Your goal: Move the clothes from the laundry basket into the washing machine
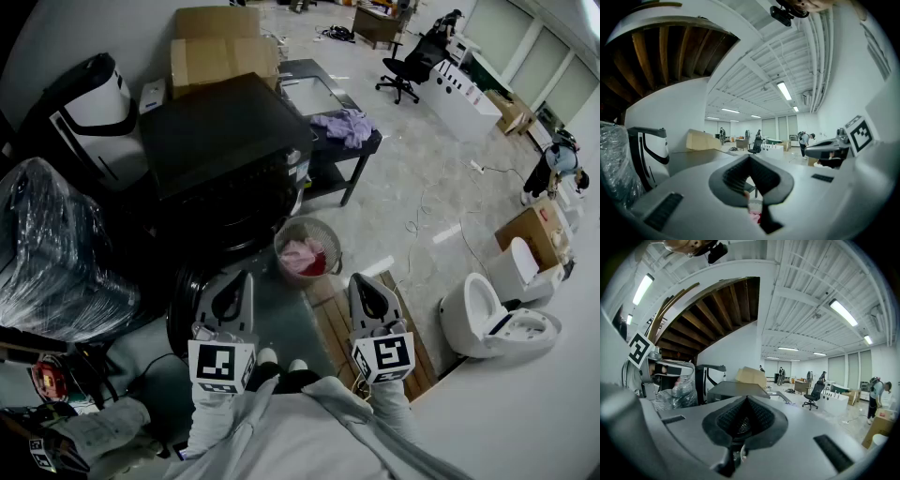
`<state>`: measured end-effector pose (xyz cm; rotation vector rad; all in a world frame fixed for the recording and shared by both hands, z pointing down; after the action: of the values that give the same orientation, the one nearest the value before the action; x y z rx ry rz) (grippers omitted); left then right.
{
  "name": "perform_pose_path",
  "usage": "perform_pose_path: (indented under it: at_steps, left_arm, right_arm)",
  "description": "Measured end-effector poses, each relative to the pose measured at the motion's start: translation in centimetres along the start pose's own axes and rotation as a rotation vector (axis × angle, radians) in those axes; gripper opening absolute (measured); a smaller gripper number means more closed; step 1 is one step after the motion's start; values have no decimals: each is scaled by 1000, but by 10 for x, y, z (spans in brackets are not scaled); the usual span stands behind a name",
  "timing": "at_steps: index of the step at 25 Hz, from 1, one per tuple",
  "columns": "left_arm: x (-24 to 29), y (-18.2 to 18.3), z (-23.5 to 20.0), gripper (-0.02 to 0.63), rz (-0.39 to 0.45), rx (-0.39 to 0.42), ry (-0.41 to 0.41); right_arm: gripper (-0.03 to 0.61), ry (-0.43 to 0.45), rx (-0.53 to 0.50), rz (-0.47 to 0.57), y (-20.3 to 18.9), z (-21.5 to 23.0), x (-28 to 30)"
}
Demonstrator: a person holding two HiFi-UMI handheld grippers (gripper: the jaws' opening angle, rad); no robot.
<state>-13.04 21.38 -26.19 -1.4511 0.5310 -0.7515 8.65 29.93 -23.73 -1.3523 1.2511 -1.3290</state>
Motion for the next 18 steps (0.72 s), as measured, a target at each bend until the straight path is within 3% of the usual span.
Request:
perform_pose_path:
  at_steps: [18]
  left_arm:
    - [22, -25, -56, 20, -39, -20, -39]
  right_arm:
    - [18, -62, 60, -47, -19, -24, 50]
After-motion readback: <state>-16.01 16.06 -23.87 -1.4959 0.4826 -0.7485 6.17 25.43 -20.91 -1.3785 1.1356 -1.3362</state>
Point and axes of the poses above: the fingertips, and each gripper's own axes: x forward along the fingers, z to its right, y out of its top, the point moved 5 cm from there along -x, backward along the fingers, and after that the axes turned 2 degrees about y, right-handed, at the moved point
